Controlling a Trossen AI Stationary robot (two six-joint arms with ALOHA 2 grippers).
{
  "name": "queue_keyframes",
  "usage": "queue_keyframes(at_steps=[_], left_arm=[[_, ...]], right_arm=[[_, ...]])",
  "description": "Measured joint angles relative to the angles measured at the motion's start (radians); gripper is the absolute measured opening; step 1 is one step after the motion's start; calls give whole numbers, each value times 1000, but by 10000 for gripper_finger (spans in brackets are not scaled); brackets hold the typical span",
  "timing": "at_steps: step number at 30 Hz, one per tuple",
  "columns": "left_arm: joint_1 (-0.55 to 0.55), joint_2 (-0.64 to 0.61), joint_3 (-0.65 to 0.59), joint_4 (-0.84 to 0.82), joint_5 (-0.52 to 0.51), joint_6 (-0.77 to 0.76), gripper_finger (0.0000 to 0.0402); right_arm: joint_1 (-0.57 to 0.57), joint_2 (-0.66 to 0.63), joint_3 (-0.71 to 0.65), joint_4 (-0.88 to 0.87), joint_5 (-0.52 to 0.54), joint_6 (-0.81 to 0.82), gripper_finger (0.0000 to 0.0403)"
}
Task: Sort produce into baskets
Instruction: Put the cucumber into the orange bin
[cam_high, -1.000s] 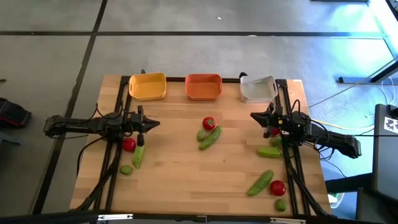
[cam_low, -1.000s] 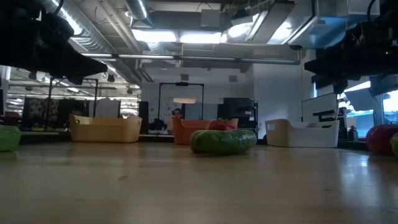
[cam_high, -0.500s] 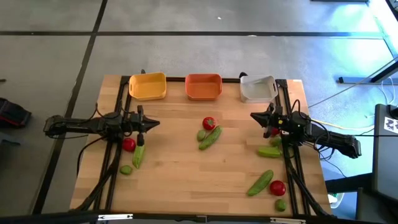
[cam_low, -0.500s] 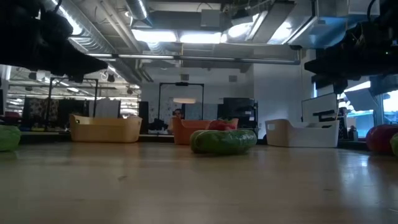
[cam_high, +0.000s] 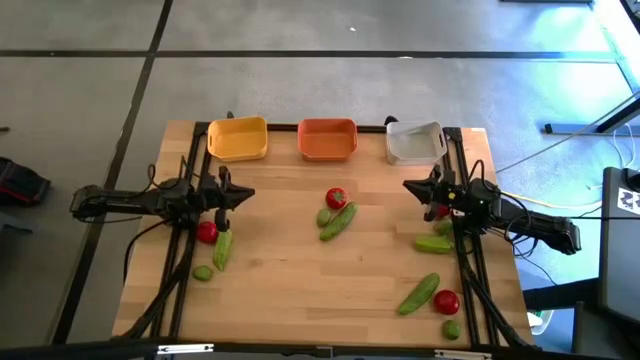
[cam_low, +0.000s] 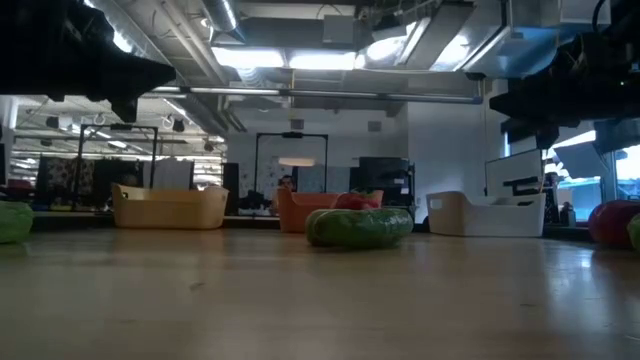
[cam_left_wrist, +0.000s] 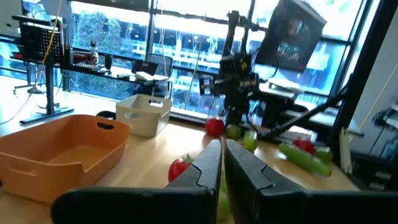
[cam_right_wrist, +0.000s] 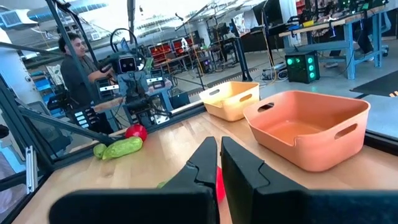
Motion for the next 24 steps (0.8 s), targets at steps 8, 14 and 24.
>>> queue_keyframes(at_steps=[8, 14, 24], left_arm=[[0, 0, 0, -2, -6, -9, 17], [0, 0, 0, -4, -7, -8, 17], [0, 0, 0, -5, -60, 23, 17]], right_arm=[[0, 0, 0, 4, 80, 0, 21], [0, 0, 0, 7, 125, 0, 21], [0, 23, 0, 54, 139, -25, 21]])
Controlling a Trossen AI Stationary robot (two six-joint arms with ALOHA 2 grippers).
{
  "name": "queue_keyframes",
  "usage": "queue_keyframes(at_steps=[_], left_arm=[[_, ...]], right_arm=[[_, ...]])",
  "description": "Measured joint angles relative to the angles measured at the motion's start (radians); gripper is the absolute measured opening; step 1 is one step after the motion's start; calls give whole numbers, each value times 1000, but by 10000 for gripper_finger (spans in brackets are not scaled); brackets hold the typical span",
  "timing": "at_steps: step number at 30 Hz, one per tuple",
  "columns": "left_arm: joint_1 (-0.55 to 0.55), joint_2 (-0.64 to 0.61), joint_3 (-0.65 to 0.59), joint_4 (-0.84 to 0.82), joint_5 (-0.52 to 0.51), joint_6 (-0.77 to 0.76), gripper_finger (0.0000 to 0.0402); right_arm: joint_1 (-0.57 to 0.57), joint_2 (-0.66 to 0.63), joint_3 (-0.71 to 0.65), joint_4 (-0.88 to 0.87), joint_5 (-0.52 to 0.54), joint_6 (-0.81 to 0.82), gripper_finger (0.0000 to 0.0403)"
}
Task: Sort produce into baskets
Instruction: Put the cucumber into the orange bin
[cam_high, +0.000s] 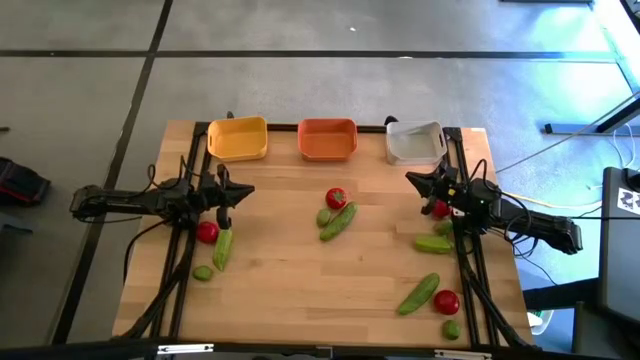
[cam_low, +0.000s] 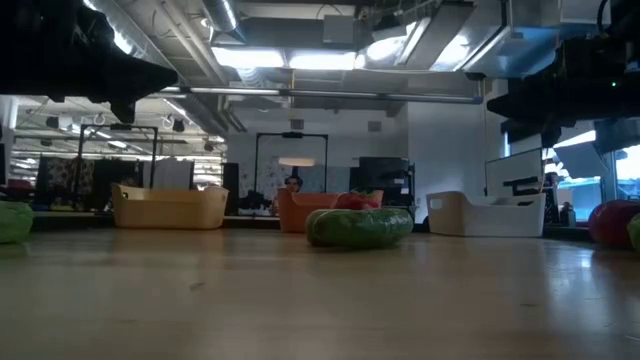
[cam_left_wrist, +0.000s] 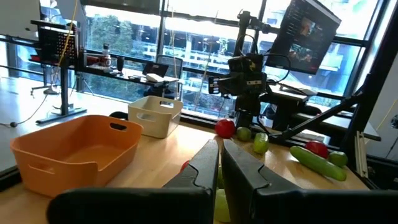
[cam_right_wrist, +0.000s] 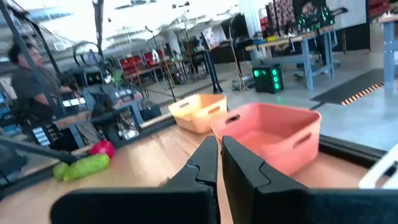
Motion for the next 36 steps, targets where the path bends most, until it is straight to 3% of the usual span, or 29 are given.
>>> queue_keyframes(at_steps=[10, 36], left_arm=[[0, 0, 0, 2, 0, 6, 17], [0, 0, -1, 4, -15, 66, 17]], right_arm=[[0, 117, 13, 134, -48, -2, 21], [1, 800, 345, 234, -156, -75, 21]])
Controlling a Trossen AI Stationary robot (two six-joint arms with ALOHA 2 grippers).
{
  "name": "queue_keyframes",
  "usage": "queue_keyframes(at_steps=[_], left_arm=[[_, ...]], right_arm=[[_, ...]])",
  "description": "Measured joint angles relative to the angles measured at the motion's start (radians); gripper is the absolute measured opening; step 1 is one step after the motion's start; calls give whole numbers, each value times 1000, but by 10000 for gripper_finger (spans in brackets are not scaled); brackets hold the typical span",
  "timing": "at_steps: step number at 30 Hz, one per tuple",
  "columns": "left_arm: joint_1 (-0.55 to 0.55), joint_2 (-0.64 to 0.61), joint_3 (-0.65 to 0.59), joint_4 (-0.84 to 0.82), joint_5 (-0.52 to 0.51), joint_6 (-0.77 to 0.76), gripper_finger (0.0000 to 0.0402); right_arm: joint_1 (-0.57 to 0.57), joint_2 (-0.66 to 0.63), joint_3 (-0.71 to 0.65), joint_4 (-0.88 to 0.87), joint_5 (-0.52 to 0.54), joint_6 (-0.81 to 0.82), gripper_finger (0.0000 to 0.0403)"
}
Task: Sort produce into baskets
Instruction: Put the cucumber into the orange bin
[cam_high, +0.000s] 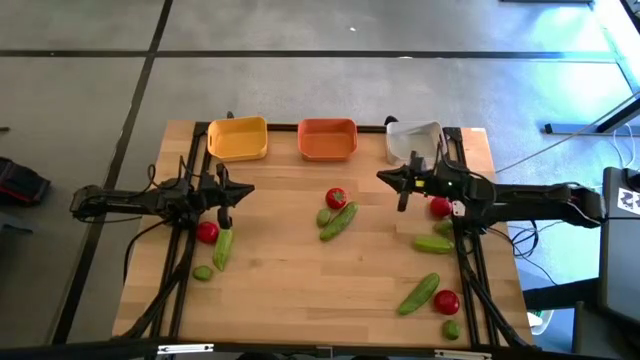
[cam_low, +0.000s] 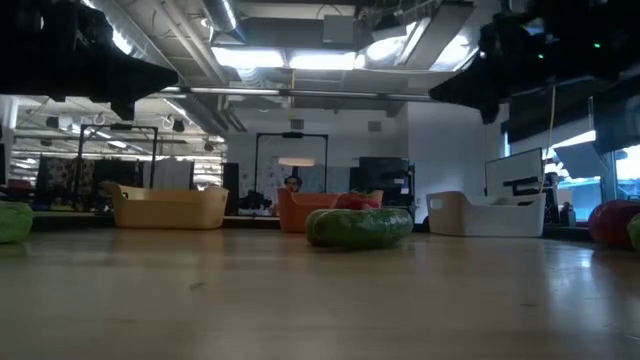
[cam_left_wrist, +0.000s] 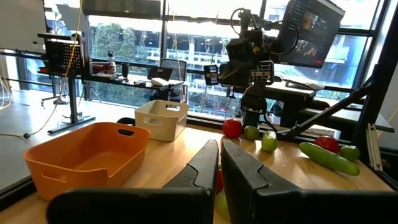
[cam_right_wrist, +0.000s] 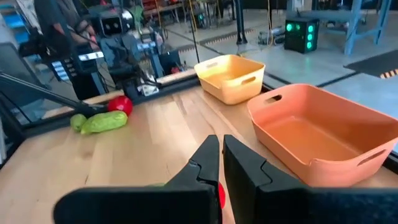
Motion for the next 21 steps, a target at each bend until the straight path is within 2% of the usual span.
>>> queue_keyframes(at_steps=[15, 18, 21], left_arm=[[0, 0, 0, 0, -10, 10, 17], [0, 0, 0, 0, -11, 10, 17], [0, 0, 0, 0, -11, -8, 17]], right_arm=[[0, 287, 175, 11, -54, -2, 24], [0, 336, 198, 9, -101, -6, 44], [7, 383, 221, 8, -161, -49, 83]])
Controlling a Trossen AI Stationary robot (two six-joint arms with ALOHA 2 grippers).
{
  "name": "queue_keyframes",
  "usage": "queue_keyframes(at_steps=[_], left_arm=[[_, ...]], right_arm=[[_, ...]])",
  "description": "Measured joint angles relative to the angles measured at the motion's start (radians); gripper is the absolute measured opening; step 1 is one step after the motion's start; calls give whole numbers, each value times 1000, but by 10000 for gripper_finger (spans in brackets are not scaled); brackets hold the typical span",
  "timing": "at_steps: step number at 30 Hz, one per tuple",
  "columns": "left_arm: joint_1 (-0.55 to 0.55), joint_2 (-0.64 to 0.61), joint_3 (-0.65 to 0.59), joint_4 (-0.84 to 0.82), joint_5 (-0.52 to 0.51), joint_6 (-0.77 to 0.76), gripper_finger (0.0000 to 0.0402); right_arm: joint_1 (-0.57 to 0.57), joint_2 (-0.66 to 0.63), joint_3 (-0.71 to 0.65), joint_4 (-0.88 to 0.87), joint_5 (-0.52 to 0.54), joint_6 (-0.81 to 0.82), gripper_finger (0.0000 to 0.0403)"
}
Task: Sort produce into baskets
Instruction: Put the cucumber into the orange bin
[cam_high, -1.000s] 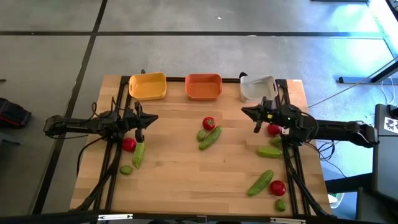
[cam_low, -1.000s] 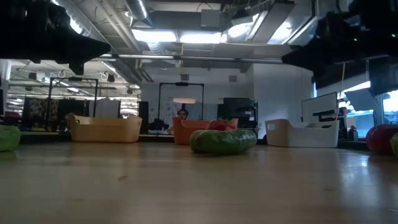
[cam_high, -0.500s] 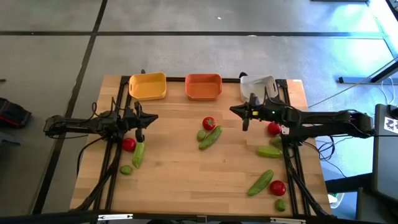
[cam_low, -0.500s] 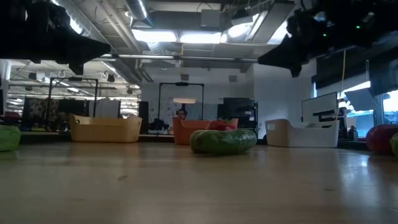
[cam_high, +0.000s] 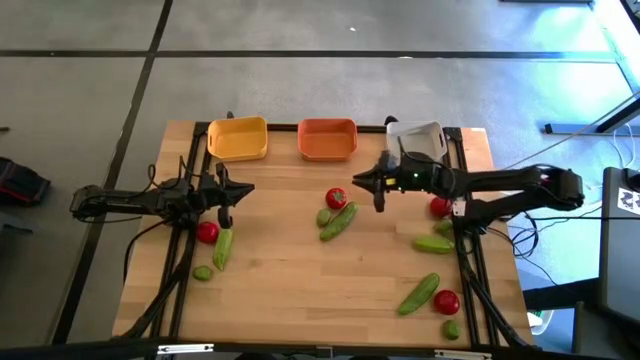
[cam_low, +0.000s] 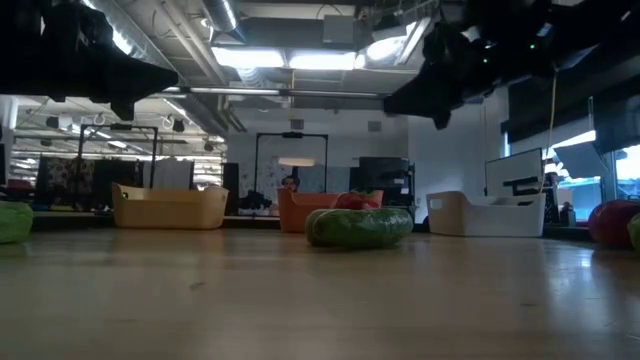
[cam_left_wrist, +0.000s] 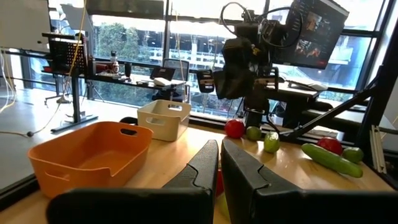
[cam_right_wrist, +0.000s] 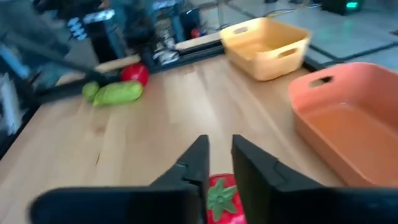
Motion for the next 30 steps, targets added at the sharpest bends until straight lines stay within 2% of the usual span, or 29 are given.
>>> queue_keyframes(at_steps=[6, 12, 19, 30], left_arm=[[0, 0, 0, 0, 0, -5, 17], [0, 0, 0, -8, 0, -2, 17], [0, 0, 0, -9, 0, -2, 17], [0, 0, 0, -9, 0, -1, 17]], right_arm=[[84, 76, 28, -13, -16, -188, 174], [168, 145, 38, -45, 64, -325, 232], [211, 243, 38, -45, 80, -364, 245], [208, 378, 37, -42, 76, -424, 246]])
